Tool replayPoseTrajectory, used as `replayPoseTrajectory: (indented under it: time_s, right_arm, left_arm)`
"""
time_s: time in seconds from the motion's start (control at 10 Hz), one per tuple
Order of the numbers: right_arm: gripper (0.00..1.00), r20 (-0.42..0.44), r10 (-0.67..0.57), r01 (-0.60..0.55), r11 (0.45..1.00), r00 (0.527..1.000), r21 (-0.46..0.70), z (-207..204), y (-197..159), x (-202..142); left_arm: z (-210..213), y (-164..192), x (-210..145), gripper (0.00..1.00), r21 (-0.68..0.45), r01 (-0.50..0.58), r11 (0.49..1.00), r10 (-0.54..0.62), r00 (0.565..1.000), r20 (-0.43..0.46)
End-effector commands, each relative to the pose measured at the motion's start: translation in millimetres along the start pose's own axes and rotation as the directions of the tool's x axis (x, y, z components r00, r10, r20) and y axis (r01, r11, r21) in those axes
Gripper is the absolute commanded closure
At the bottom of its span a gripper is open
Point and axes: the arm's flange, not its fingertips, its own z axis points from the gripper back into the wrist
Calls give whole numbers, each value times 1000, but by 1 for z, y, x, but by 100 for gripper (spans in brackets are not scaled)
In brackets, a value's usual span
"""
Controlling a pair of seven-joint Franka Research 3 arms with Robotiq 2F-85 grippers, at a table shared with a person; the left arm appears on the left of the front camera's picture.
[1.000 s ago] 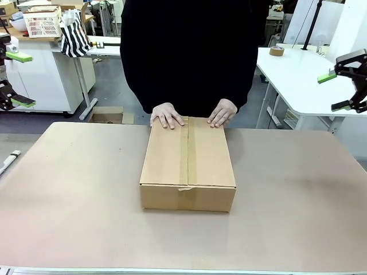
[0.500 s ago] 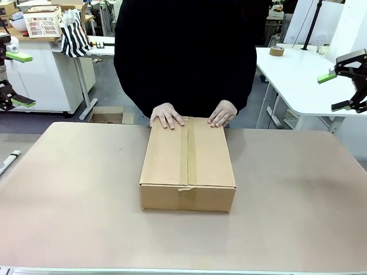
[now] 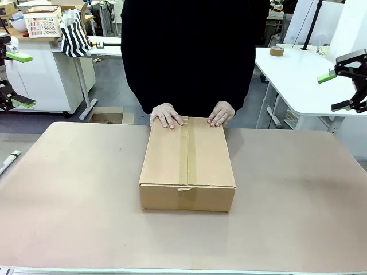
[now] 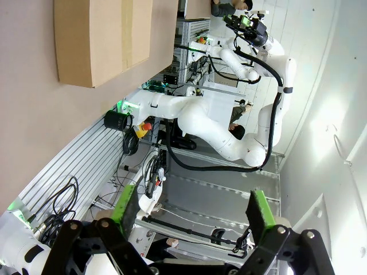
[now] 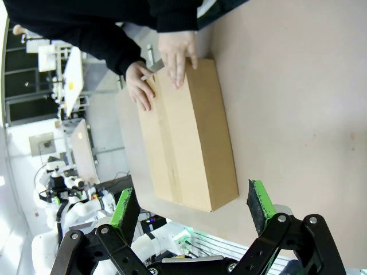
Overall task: Pack the gift set into the box.
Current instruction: Press and hold the closed box until the human finishes sealing it.
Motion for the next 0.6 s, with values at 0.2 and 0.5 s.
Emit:
replayPoseTrajectory:
  time_s: [0.2,0.5]
  right_arm:
    - [0,31,467,-450,829,884,332,-31,26,-1]
    - [0,521,777,-807,-30,352,589,-64,92,-40]
  left_arm:
    - [-35,-7,0,0,40,447,894,-437,888,-144]
    - [-106,-16,-4,0,122,904,410,-900,423,-109]
